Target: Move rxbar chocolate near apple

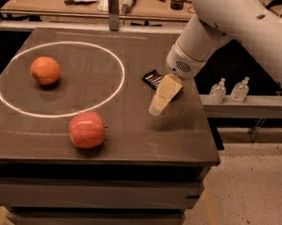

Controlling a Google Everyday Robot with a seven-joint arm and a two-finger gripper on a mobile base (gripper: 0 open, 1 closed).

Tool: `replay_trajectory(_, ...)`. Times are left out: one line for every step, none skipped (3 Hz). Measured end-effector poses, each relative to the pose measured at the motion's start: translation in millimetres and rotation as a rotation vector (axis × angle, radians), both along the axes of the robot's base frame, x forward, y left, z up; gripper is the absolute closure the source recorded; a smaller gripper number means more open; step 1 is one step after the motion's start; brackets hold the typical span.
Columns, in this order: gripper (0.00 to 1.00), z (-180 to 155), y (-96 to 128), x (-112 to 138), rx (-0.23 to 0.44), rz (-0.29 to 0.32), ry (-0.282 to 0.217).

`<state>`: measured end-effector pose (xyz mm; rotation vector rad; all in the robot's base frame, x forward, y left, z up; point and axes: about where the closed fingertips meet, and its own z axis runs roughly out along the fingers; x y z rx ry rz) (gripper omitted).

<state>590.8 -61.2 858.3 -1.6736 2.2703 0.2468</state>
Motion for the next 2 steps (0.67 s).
replay_trajectory(0.0, -19, 1, 7, 0.023, -0.013, 0.046)
replay_trajectory(0.12, -30, -1, 12, 0.045, -0.02, 0.094)
